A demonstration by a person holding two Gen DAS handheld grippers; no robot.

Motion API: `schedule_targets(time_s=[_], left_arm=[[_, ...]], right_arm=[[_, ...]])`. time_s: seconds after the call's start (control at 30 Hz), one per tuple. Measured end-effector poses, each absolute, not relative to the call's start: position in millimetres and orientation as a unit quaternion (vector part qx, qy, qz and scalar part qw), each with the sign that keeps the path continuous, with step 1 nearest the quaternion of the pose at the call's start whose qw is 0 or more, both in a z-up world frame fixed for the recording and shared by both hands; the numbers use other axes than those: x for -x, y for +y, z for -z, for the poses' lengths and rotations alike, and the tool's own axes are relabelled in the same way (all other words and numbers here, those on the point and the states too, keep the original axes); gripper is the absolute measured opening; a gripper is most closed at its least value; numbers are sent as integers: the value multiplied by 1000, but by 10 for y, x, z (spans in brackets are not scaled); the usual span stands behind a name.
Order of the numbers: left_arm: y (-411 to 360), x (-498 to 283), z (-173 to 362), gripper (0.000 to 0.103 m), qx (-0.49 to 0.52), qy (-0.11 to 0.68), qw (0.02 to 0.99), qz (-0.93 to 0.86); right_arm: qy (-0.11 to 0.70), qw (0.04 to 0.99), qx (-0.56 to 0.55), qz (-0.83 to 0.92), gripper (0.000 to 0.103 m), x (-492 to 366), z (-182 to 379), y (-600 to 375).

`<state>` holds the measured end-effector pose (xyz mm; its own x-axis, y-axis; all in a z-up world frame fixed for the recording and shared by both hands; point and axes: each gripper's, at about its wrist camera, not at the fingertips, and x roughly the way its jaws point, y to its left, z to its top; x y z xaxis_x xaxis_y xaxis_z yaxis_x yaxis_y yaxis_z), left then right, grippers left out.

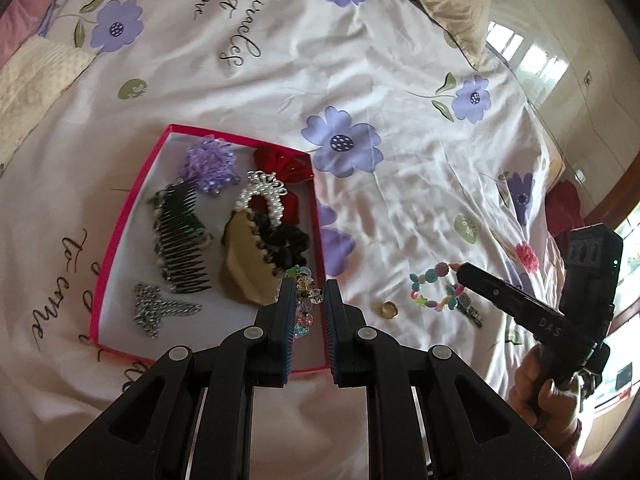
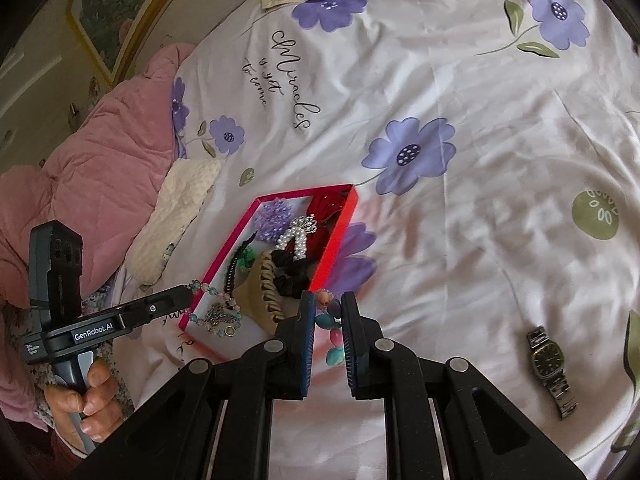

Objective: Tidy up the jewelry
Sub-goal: 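Carry both bracelets into the box and open both tools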

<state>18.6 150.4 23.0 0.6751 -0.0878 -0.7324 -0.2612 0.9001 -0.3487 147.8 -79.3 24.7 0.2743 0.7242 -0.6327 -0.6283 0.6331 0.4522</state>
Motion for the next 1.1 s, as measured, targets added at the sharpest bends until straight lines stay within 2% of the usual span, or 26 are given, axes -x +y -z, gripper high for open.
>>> schedule_targets(time_s=[0.83,1.1], left_arm=[[2106,153,72,12,283,398,869,-81],[2375,182,336,12,314,409,851,-94]], right_arm=[[453,737,-9,-501,13,-980,-117,244],[477,720,-8,-504,13,-913,154,589]])
